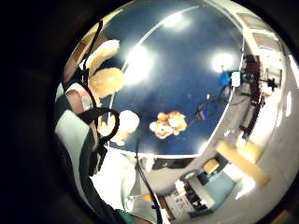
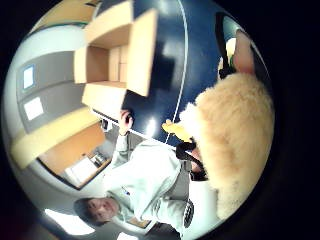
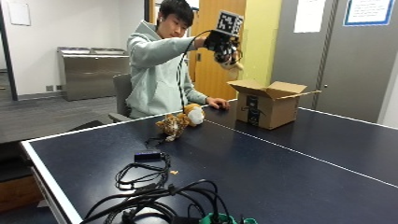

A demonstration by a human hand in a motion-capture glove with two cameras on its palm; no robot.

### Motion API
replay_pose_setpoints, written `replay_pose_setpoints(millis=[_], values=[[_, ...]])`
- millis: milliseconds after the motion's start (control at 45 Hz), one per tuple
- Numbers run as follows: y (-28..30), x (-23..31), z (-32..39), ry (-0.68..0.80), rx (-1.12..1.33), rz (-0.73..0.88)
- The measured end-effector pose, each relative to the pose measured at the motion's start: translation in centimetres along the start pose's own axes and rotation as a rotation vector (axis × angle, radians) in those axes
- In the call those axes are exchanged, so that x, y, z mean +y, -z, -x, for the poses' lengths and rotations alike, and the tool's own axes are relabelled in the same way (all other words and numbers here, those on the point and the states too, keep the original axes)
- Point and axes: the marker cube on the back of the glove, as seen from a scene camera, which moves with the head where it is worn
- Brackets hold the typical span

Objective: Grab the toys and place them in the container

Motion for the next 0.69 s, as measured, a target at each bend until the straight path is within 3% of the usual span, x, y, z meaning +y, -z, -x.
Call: replay_pose_setpoints(millis=[44,111,200,311,356,445,534,601,689], values=[[1.9,-0.2,2.7,0.025,-0.009,-0.085],[4.0,-0.5,5.9,0.189,-0.028,-0.208],[5.6,-2.9,9.6,0.020,-0.051,-0.346],[5.3,-5.9,13.1,-0.010,-0.079,-0.472],[5.0,-6.6,12.5,0.057,-0.150,-0.465],[3.8,-7.2,8.4,0.348,-0.297,-0.339],[3.3,-7.2,7.3,0.401,-0.304,-0.308],[3.6,-6.7,7.4,0.349,-0.313,-0.335],[3.8,-5.8,11.2,0.054,-0.173,-0.371]])
